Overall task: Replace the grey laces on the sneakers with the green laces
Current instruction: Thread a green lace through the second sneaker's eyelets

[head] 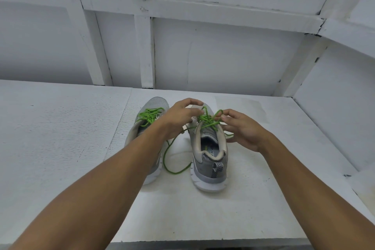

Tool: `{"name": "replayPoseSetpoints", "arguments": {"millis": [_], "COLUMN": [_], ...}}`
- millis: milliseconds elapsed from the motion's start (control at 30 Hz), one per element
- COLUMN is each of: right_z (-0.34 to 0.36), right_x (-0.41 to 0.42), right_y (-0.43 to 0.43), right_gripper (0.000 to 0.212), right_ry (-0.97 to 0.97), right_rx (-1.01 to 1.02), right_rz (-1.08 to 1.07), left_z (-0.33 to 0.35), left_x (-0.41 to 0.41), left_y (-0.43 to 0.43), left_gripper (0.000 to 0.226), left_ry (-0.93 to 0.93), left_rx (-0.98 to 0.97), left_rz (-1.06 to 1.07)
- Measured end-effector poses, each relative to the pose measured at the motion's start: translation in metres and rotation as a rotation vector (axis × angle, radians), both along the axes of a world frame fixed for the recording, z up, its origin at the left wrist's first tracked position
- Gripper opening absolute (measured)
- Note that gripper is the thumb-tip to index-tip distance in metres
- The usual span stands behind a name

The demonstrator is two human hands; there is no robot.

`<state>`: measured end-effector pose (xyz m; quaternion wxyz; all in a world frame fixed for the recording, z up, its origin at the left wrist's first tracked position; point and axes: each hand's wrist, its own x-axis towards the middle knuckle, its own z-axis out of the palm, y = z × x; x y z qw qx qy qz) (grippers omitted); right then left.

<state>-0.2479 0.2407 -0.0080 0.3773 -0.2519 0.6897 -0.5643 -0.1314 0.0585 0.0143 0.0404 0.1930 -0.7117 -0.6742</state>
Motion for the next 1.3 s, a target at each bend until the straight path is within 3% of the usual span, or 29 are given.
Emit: {"name": "replayPoseSetpoints", "arguments": {"millis": [67, 200, 267, 533, 767, 867, 1033, 1300], "right_z": [-0.003, -0.005, -0.004, -0.001, -0.003, -0.006, -0.007, -0.003], "right_x": [-0.002, 0.001, 0.003, 0.005, 0.008, 0.011, 0.014, 0.017], "right_y": [0.002, -0.002, -0.006, -0.007, -0.003, 0.0, 0.005, 0.006], "right_gripper": [0.008, 0.015, 0.02, 0.024, 0.008, 0.004, 0.006, 0.01], "right_ry": [0.024, 0.141, 0.161, 0.11, 0.099, 0.111, 0.205, 0.342], "right_rx": [0.017, 0.065, 0.072, 0.058, 0.041, 0.029, 0.031, 0.038], "right_rz": [-0.007, -0.038, -0.062, -0.071, -0.109, -0.138, -0.155, -0.144], "left_z": [-0.001, -0.007, -0.01, -0.009, -0.007, -0.008, -0.012, -0.017], "left_x": [0.0, 0.001, -0.001, 0.001, 0.003, 0.003, 0.009, 0.013], "left_y": [-0.001, 0.005, 0.004, 0.005, 0.007, 0.007, 0.015, 0.013], "left_gripper": [0.021, 0.004, 0.01, 0.015, 0.01, 0.01, 0.01, 0.015], "left_ry": [-0.015, 0.034, 0.042, 0.061, 0.022, -0.028, 0.04, 0.059], "left_rx": [-0.045, -0.104, -0.123, -0.001, -0.003, -0.078, -0.222, -0.305], "left_rz": [-0.024, -0.006, 0.013, 0.01, 0.078, 0.119, 0.087, -0.004]}}
